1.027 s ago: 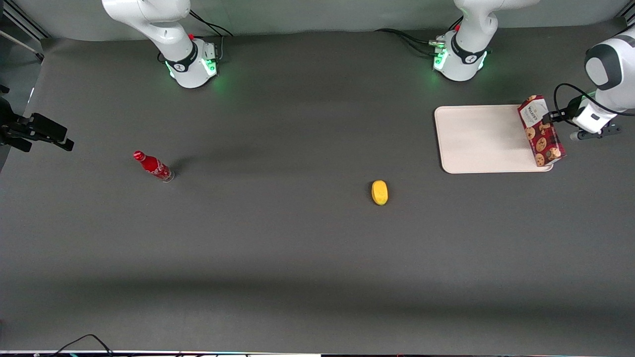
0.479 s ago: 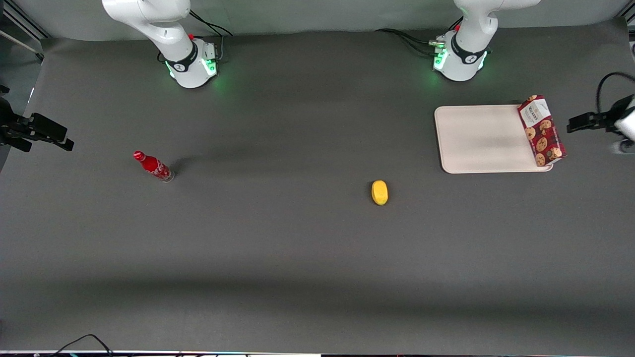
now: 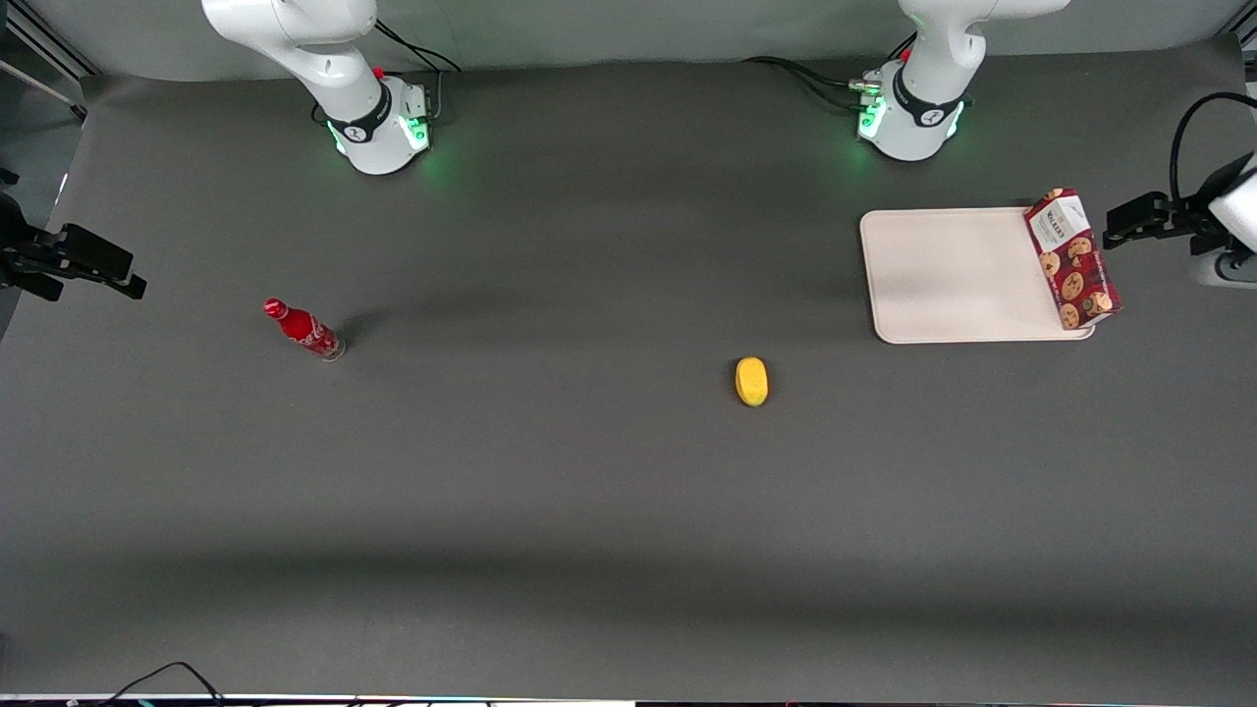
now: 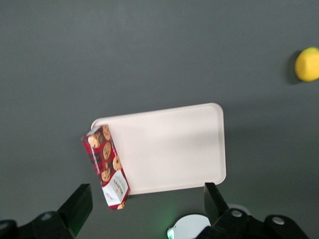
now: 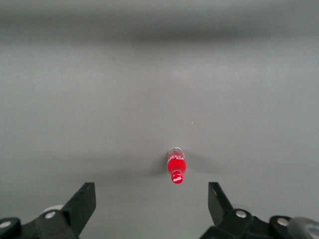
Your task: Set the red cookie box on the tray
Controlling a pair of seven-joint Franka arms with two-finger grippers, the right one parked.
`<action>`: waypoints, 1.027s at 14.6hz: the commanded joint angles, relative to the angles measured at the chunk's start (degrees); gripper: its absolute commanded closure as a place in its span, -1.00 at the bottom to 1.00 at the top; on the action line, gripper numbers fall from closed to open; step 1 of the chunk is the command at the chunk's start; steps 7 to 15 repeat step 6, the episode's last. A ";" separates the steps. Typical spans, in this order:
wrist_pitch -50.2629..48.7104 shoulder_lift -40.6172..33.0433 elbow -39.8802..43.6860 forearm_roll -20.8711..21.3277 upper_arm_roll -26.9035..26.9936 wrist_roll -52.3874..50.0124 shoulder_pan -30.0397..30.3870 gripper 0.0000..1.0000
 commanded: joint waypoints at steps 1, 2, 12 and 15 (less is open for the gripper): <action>-2.88 1.76 5.91 -0.70 -1.62 0.10 0.07 -1.00; -3.05 1.94 6.18 -0.62 -1.88 0.02 0.07 -1.00; -4.28 1.85 6.80 -0.70 -3.38 -0.51 0.07 -1.00; -4.28 1.85 6.80 -0.70 -3.38 -0.51 0.07 -1.00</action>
